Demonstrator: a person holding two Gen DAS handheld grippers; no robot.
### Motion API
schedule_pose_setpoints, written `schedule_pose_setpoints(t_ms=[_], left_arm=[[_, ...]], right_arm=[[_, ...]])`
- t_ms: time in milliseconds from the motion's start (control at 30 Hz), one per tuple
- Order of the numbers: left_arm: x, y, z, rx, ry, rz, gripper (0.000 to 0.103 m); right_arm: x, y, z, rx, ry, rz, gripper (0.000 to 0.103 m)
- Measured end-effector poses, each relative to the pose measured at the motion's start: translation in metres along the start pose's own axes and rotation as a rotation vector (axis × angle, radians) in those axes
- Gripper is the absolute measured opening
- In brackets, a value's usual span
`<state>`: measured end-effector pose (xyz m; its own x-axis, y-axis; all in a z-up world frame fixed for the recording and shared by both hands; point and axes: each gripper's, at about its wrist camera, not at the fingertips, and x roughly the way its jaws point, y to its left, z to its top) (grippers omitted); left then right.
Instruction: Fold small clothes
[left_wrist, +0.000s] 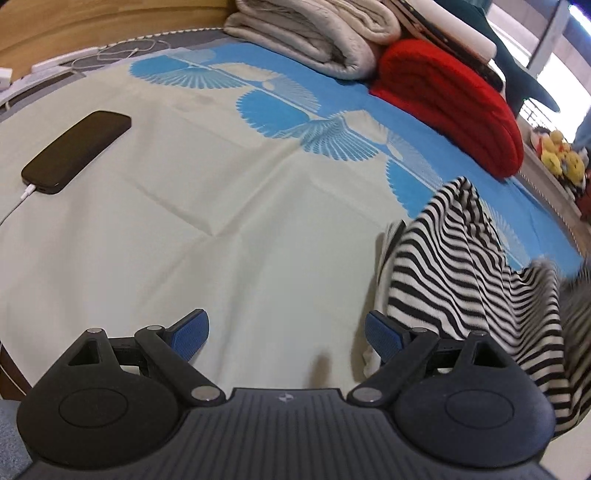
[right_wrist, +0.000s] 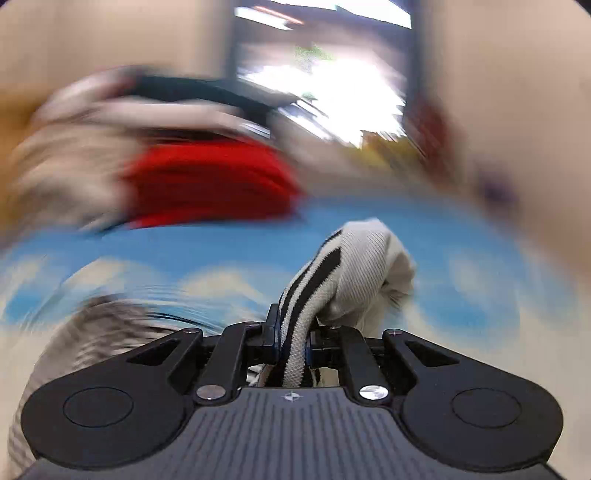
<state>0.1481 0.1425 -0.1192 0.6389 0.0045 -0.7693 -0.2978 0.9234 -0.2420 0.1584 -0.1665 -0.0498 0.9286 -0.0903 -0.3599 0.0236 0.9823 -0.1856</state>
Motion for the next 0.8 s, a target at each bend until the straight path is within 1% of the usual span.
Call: schedule_pose_setpoints(t_ms=[67, 100, 167, 233, 267, 333, 367, 400, 467, 500, 533, 567, 600, 733, 767, 800], left_arm=[[-0.001, 0.005, 0.002, -0.021, 0.0, 0.006, 0.094], [-0.002, 0.009, 0.003, -0.039, 0.001, 0.009, 0.094], [-0.002, 0.016, 0.004, -0.075, 0.006, 0.006, 0.094], [-0.002, 0.021, 0.004, -0.095, 0.018, -0.003, 0.094], [-0.002, 0.023, 0.004, -0.097, 0.022, -0.008, 0.094], [-0.003, 0.024, 0.004, -0.09, 0.028, -0.014, 0.094], [-0.003, 0.023, 0.004, -0.086, 0.029, -0.014, 0.094], [-0.002, 0.023, 0.004, -0.085, 0.031, -0.015, 0.094], [0.0, 0.023, 0.004, -0.091, 0.035, -0.02, 0.094], [0.0, 0.023, 0.003, -0.095, 0.037, -0.023, 0.094], [0.001, 0.022, 0.003, -0.098, 0.04, -0.025, 0.094], [0.002, 0.022, 0.002, -0.099, 0.043, -0.029, 0.094], [0.003, 0.02, 0.001, -0.097, 0.044, -0.03, 0.094], [0.002, 0.01, -0.001, -0.07, 0.028, -0.059, 0.094], [0.0, 0.007, -0.002, -0.061, 0.017, -0.077, 0.094], [-0.002, 0.003, -0.002, -0.05, 0.005, -0.106, 0.094]], right_arm=[[-0.008, 0.07, -0.008, -0.283, -0.026, 0.115, 0.011], [-0.009, 0.099, -0.022, -0.395, -0.012, 0.159, 0.012], [-0.009, 0.142, -0.055, -0.544, 0.051, 0.227, 0.012], [-0.008, 0.166, -0.085, -0.633, 0.091, 0.285, 0.012], [-0.009, 0.172, -0.094, -0.66, 0.093, 0.291, 0.013], [-0.013, 0.177, -0.101, -0.692, 0.059, 0.266, 0.013], [-0.012, 0.176, -0.099, -0.684, 0.06, 0.265, 0.017], [-0.011, 0.173, -0.095, -0.658, 0.069, 0.269, 0.019], [-0.014, 0.167, -0.087, -0.591, 0.096, 0.319, 0.021], [-0.016, 0.165, -0.085, -0.566, 0.102, 0.348, 0.024], [-0.017, 0.166, -0.084, -0.556, 0.103, 0.378, 0.024], [-0.023, 0.166, -0.088, -0.56, 0.108, 0.406, 0.025], [-0.028, 0.168, -0.092, -0.574, 0.12, 0.437, 0.03], [-0.041, 0.171, -0.102, -0.661, 0.126, 0.492, 0.031], [-0.046, 0.168, -0.099, -0.668, 0.134, 0.517, 0.031], [-0.052, 0.164, -0.096, -0.66, 0.145, 0.568, 0.031]])
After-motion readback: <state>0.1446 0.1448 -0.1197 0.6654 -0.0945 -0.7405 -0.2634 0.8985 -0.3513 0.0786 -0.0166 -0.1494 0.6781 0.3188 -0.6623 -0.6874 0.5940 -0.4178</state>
